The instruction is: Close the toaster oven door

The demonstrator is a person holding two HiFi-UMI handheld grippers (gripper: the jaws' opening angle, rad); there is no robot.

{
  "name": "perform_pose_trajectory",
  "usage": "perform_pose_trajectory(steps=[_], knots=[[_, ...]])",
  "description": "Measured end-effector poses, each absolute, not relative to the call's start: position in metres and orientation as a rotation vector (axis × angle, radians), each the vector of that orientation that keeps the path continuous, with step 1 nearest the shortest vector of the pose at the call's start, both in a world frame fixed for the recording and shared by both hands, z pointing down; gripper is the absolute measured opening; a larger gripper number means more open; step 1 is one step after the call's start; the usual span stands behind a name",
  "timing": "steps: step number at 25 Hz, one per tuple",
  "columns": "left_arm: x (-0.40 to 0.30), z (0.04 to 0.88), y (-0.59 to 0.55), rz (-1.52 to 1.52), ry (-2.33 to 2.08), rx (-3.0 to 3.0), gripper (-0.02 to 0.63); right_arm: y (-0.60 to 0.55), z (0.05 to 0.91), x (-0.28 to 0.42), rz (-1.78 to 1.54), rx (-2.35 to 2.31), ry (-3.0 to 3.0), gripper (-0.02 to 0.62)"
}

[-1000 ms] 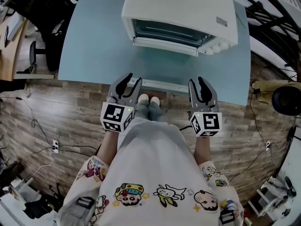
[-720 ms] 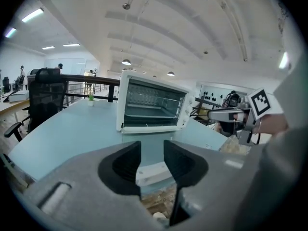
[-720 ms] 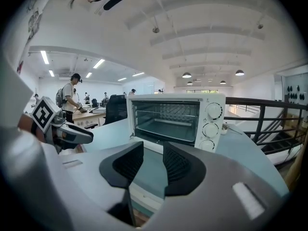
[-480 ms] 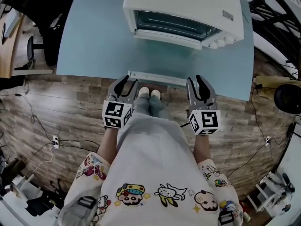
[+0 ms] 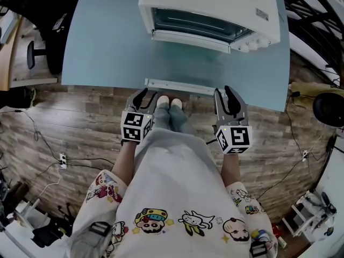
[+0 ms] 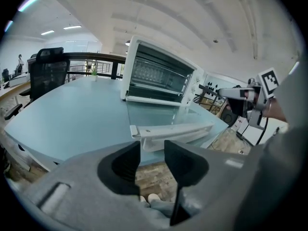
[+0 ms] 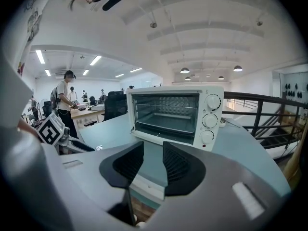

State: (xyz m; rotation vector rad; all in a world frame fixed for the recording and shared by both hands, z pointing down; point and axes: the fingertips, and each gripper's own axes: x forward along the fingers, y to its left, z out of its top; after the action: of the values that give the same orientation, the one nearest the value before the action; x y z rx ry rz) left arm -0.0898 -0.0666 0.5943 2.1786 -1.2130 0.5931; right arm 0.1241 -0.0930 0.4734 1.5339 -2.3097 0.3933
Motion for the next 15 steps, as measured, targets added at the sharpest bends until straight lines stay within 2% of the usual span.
perform_pose_trajectory(steps=[15], knots=[[-0.081,0.616,-0.086,0.549,-1.18,2.172,0.15,-0.082,0.489,0.129,0.447,1.525,-2.268,0.118]])
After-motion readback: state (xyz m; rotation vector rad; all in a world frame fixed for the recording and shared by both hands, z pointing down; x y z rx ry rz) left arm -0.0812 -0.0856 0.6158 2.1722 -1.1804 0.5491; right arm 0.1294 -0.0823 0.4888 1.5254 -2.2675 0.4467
